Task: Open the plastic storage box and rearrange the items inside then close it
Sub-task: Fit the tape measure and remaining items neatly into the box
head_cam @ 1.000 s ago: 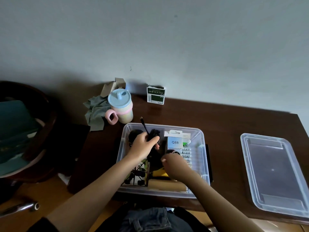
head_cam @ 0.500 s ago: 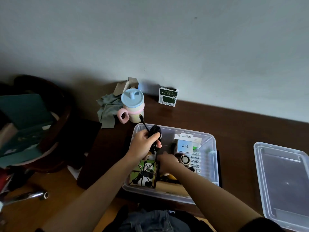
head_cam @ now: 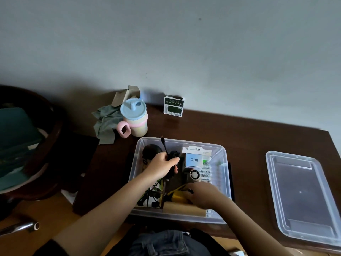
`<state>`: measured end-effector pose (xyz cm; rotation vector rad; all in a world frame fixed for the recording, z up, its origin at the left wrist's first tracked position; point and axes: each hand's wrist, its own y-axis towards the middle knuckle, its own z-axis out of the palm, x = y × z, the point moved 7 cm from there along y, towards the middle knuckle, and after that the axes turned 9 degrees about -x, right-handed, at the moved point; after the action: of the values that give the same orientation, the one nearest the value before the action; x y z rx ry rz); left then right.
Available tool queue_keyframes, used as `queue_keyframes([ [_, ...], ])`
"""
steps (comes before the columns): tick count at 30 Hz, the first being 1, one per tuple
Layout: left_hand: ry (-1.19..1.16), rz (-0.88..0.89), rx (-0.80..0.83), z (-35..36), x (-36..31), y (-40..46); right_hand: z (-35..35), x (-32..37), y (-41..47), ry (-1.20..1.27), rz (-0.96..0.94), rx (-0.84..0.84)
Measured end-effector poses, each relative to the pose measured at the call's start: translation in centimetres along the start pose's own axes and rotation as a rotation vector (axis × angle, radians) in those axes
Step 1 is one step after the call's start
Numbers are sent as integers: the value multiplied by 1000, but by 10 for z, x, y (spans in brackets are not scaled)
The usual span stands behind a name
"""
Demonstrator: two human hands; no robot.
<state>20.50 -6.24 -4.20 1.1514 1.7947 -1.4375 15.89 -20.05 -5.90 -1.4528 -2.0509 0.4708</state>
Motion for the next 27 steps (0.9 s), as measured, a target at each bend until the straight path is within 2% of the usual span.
queue_keyframes([
  [3, 66, -4, 10, 9, 3, 5, 1, 3, -1, -74, 2, -21],
  [7, 118, -38, -14, 15, 11, 15, -1, 1, 0, -57, 65, -62],
  [11, 87, -77, -38, 18, 17, 18, -10, -1, 0, -97, 94, -140],
  [15, 36, -87, -37, 22, 21, 16, -14, -6, 2, -162, 113, -113],
  [21, 165, -53, -26, 31, 27, 24, -25, -9, 4, -25, 81, -207],
  [27, 184, -294, 3, 34, 49, 35, -32, -11, 11, 232, 65, -232],
])
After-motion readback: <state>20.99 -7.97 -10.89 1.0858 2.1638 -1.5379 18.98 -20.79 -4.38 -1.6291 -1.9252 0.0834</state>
